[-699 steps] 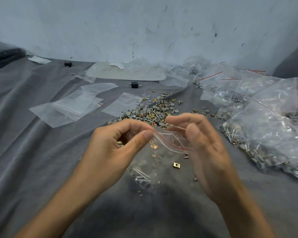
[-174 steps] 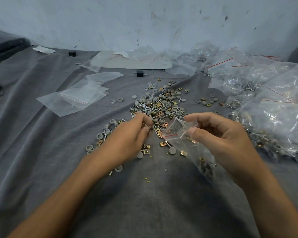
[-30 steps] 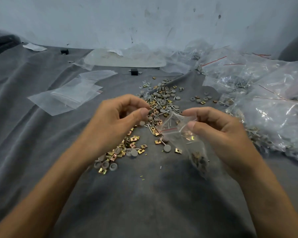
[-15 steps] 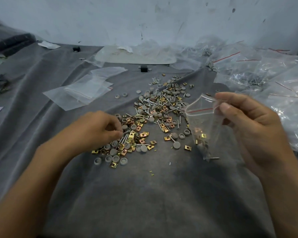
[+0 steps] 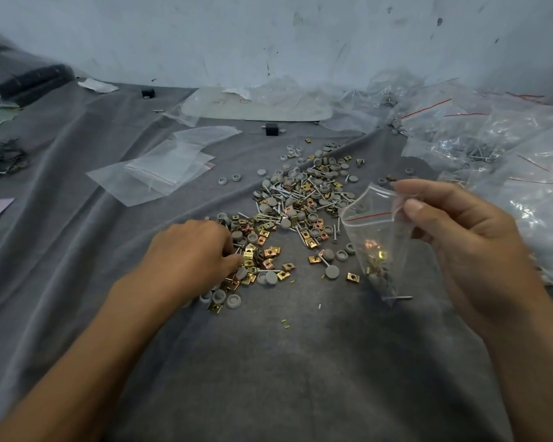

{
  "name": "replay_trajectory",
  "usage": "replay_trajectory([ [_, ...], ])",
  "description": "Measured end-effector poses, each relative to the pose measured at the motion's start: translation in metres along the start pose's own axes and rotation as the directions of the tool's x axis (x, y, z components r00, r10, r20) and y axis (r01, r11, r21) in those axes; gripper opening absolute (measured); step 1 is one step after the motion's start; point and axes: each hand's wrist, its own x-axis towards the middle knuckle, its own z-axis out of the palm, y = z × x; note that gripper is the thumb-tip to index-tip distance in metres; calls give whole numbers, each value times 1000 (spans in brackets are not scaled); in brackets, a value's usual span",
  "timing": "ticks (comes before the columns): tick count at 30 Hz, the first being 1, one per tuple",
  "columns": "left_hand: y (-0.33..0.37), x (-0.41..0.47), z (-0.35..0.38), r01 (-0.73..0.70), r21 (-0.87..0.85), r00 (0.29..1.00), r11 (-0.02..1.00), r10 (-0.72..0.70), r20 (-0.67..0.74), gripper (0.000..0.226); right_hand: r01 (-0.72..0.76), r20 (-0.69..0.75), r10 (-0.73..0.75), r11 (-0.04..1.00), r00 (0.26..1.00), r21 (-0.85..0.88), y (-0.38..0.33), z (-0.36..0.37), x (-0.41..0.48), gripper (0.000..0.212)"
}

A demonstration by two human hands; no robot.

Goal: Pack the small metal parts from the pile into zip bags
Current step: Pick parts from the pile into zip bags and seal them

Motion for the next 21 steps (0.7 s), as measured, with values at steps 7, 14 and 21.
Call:
replay_trajectory([
  [7, 18, 2, 1, 13, 20, 999, 1000, -12, -50, 17, -15, 33, 16, 1000, 999, -3, 2, 6, -1, 22],
  [14, 25, 9, -5, 11, -120, 997, 993, -1, 83, 20, -44, 34, 45, 999, 998, -20, 0, 14, -3, 21],
  [21, 18, 4, -10, -70, -16, 973, 997, 72, 219, 20, -49, 47, 49, 999, 998, -7, -2, 16, -5, 24],
])
